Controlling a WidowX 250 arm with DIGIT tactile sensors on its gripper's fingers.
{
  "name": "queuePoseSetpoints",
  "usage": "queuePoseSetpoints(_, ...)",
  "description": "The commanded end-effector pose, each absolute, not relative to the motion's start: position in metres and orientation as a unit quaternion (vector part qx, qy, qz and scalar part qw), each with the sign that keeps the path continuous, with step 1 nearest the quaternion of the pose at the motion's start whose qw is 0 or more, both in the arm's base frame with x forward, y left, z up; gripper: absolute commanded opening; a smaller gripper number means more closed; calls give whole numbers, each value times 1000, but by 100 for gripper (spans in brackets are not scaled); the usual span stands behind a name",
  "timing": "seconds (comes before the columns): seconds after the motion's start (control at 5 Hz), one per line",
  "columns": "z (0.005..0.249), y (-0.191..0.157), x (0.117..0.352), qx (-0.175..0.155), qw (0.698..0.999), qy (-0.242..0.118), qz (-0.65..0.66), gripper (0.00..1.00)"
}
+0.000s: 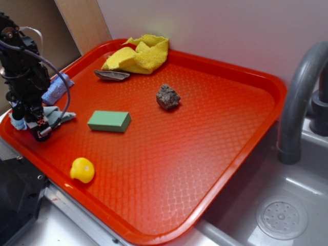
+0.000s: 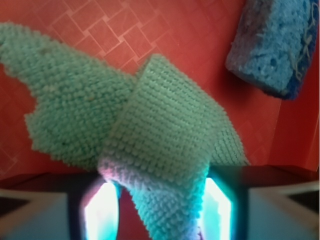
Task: Grab the blue cloth.
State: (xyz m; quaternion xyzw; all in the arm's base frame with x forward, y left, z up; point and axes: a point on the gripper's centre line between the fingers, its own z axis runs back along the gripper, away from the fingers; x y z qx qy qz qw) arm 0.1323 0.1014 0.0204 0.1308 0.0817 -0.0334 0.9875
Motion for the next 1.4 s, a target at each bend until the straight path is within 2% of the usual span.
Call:
queuePoseSetpoints(0.0,21,97,126,136,988,67,-39,0)
queuePoseSetpoints(0.2,29,90,127,139,988,59,-45,0)
queuePoseSetpoints(0.4,79,62,143,99,995,-10,-15,0)
queuePoseSetpoints(0.6,133,28,162,29,997,-62,40,0)
queuePoseSetpoints(0.8,187,-3,178,-29,995,-80,59,0)
queuePoseSetpoints(1.0,237,-13,181,-28,991,-98,92,0)
queuePoseSetpoints(1.2,279,-13,176,-16,991,-96,90,0)
